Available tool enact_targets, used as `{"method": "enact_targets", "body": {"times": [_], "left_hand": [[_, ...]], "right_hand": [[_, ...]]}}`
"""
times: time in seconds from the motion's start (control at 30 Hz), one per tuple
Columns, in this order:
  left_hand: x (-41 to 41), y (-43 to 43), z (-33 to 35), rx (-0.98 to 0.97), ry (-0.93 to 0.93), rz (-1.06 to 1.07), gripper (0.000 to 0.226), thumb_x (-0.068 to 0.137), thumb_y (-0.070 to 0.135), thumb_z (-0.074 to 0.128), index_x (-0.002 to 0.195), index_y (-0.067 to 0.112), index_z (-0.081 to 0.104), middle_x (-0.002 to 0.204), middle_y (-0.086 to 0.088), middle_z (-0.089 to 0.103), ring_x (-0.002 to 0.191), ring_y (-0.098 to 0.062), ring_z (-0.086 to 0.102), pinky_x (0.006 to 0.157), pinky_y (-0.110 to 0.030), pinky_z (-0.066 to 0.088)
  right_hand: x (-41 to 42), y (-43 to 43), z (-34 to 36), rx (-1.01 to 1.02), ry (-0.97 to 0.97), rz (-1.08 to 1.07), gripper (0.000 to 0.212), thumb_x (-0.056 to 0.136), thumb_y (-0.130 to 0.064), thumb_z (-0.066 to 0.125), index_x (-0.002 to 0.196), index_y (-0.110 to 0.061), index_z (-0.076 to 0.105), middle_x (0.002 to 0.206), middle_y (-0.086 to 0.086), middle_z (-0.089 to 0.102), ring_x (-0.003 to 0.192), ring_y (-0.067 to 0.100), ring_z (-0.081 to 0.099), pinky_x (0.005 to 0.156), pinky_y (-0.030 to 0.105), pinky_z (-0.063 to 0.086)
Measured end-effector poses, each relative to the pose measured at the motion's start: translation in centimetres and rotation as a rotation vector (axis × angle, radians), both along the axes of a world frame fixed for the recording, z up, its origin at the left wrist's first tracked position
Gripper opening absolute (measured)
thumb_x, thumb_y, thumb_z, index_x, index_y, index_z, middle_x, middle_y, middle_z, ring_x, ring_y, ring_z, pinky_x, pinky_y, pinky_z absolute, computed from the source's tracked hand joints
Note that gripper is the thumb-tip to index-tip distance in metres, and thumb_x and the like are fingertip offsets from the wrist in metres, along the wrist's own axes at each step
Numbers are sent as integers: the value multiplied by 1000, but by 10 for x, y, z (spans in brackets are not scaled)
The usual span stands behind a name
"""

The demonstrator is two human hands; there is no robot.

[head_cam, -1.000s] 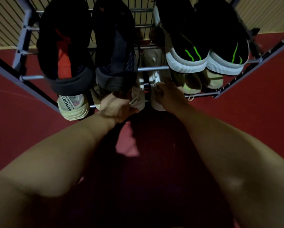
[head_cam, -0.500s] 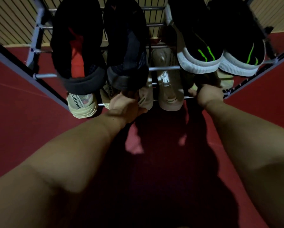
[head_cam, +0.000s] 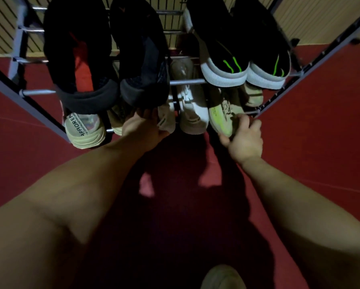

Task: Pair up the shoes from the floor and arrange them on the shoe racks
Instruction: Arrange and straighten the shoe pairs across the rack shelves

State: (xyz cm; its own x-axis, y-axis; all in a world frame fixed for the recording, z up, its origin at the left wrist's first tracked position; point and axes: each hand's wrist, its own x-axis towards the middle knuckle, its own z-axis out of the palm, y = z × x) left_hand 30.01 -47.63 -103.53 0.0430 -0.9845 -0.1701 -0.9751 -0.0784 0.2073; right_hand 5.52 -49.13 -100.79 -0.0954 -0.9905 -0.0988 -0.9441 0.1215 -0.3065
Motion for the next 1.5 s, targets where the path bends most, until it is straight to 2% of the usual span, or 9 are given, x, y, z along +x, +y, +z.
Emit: {"method": "enact_targets", "body": {"times": [0.17, 0.3, 0.43, 0.53, 0.63, 1.17, 1.27, 1.37, 1.5], "left_hand": [[-5, 29, -4, -134, -76, 41, 87, 88, 48, 53, 152, 17, 3, 154, -15, 18, 137, -37, 24, 106, -49, 24], [10, 51, -11, -82, -185, -98, 90, 87, 51, 52, 151, 21, -3, 156, -20, 0, 144, -37, 0, 110, -55, 11], [27, 75, -22, -117, -198, -265, 95, 75, 51, 67, 150, 23, 16, 155, -23, 12, 141, -46, 10, 109, -63, 11], [33, 105, -36, 180, -231, -335, 87, 88, 65, 38, 144, 31, -19, 155, -17, -18, 142, -40, -15, 112, -62, -2], [36, 129, -49, 532, -173, -252, 83, 87, 71, 24, 142, 36, -26, 150, -6, -35, 138, -35, -30, 111, -60, -11], [20, 124, -46, 461, -64, -224, 83, 87, 70, 30, 145, 37, -19, 152, -12, -30, 139, -36, -27, 111, -55, -13], [21, 128, -45, 475, -129, -277, 84, 88, 67, 33, 146, 36, -18, 152, -12, -31, 140, -37, -25, 112, -57, -10], [33, 131, -40, 503, -174, -349, 81, 90, 64, 33, 146, 36, -20, 152, -9, -32, 141, -34, -25, 111, -58, -9], [40, 137, -34, 583, -228, -385, 81, 93, 61, 32, 144, 35, -24, 150, -6, -36, 140, -32, -27, 114, -55, -6]], "right_hand": [[-12, 57, -18, 67, -159, -97, 79, 77, -37, 73, 139, -18, 28, 128, 15, 33, 113, 38, 45, 94, 43, 41], [-6, 76, -28, 142, -188, -184, 84, 78, -37, 72, 143, -21, 21, 134, 17, 32, 122, 39, 40, 101, 45, 35], [11, 53, -30, 282, -132, -237, 102, 75, -56, 68, 148, -29, 3, 143, 19, 30, 131, 38, 34, 109, 47, 29], [25, 25, -36, 304, -226, -326, 112, 69, -57, 73, 147, -35, -4, 144, 21, 26, 131, 40, 35, 110, 45, 31], [35, 12, -44, 279, -233, -400, 113, 67, -54, 77, 146, -39, -3, 144, 20, 25, 129, 42, 36, 108, 49, 33], [-31, 101, -32, 535, 198, -87, 106, 76, -50, 70, 148, -36, -7, 142, 19, 30, 131, 39, 33, 106, 49, 26], [-23, 93, -24, 473, 153, -54, 101, 74, -51, 71, 147, -32, 4, 149, 17, 25, 139, 34, 19, 111, 50, 17], [1, 69, -18, 336, 67, -56, 101, 70, -55, 73, 146, -29, 12, 149, 15, 26, 137, 35, 26, 111, 50, 20], [32, 40, -19, 437, 55, -52, 109, 70, -54, 75, 148, -34, 2, 149, 19, 22, 134, 39, 31, 109, 50, 23]]}}
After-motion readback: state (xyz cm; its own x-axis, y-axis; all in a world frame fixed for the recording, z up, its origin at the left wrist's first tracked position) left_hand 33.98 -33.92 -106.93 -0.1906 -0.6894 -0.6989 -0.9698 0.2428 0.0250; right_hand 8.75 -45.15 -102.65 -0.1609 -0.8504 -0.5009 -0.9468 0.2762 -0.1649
